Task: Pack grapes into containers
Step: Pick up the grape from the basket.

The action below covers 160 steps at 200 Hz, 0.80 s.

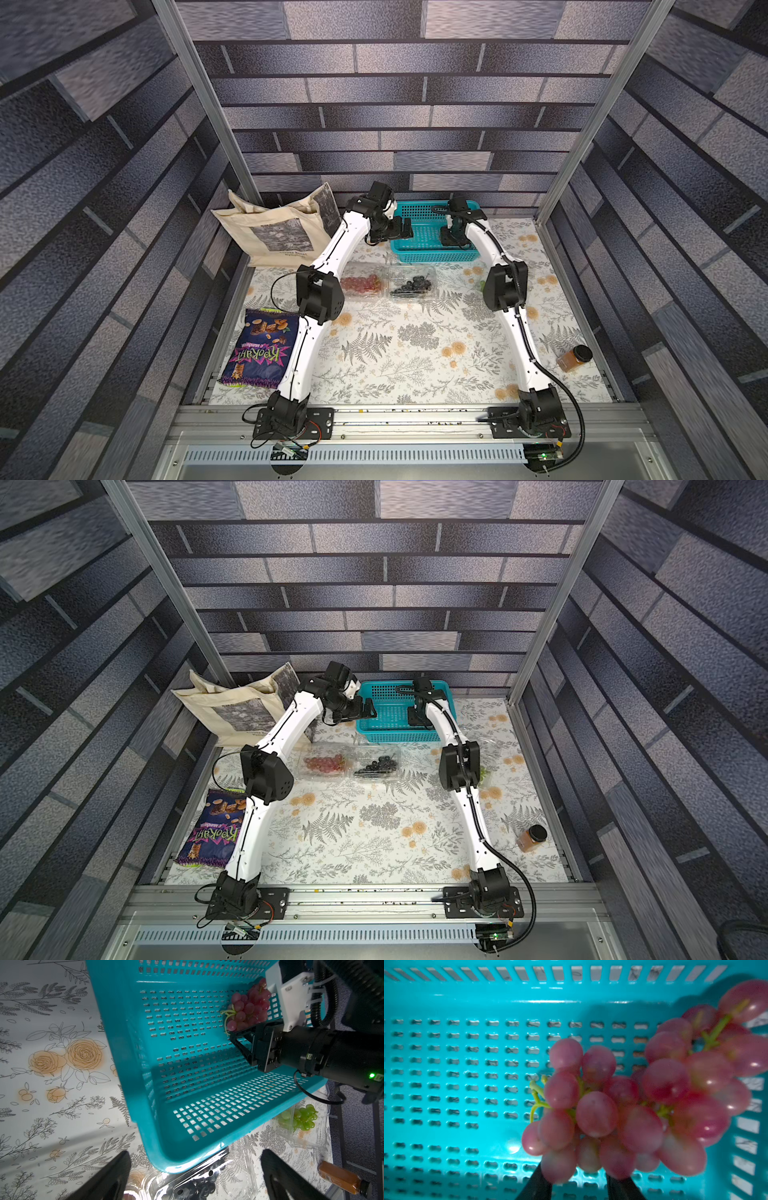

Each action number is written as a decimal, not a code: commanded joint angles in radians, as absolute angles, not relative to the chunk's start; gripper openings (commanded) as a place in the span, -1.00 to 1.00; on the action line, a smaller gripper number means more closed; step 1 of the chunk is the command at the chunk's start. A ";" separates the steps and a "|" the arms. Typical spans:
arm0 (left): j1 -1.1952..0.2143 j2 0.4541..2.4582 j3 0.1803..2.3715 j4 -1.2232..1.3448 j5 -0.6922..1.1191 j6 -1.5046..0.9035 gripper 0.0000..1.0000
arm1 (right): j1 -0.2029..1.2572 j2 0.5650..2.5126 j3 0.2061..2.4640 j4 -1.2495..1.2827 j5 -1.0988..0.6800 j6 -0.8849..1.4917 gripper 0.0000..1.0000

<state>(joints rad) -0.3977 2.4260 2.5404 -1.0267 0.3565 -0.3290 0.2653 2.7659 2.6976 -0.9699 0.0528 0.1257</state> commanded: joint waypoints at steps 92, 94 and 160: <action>-0.382 2.445 2.561 -1.049 0.383 -0.318 1.00 | 0.318 2.751 2.696 -0.938 0.077 0.214 -0.92; -0.382 2.444 2.562 -1.049 0.383 -0.318 1.00 | 0.316 2.750 2.696 -0.935 0.077 0.213 -0.93; -0.381 2.437 2.557 -1.052 0.379 -0.314 1.00 | 0.296 2.675 2.697 -0.877 -0.098 0.342 -1.00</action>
<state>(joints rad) -0.3862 2.4310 2.5404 -1.0294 0.3668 -0.3294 0.3058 2.7621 2.6991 -0.9211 -0.0006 0.2672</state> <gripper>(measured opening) 0.999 0.048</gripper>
